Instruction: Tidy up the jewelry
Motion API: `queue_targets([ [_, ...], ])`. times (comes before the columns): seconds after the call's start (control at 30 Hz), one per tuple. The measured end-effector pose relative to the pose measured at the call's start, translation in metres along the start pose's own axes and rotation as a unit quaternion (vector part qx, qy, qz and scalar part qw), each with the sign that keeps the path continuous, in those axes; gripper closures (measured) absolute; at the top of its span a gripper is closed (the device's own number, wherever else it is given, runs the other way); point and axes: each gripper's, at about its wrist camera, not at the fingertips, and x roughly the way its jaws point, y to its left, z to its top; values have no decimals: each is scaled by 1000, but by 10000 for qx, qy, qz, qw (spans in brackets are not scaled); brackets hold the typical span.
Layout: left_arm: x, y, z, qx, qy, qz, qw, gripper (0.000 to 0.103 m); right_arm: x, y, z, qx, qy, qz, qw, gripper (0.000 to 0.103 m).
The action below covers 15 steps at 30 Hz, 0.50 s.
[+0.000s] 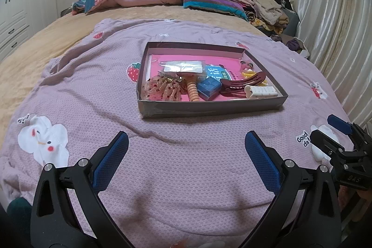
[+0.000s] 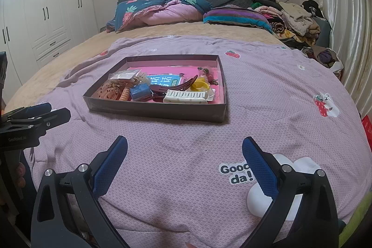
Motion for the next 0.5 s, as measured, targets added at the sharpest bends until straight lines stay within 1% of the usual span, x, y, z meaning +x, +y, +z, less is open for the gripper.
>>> queue_targets([
  [0.5, -1, 4, 1, 4, 26, -28, 10000, 9, -2, -2, 1, 51, -38, -5, 10000, 5],
])
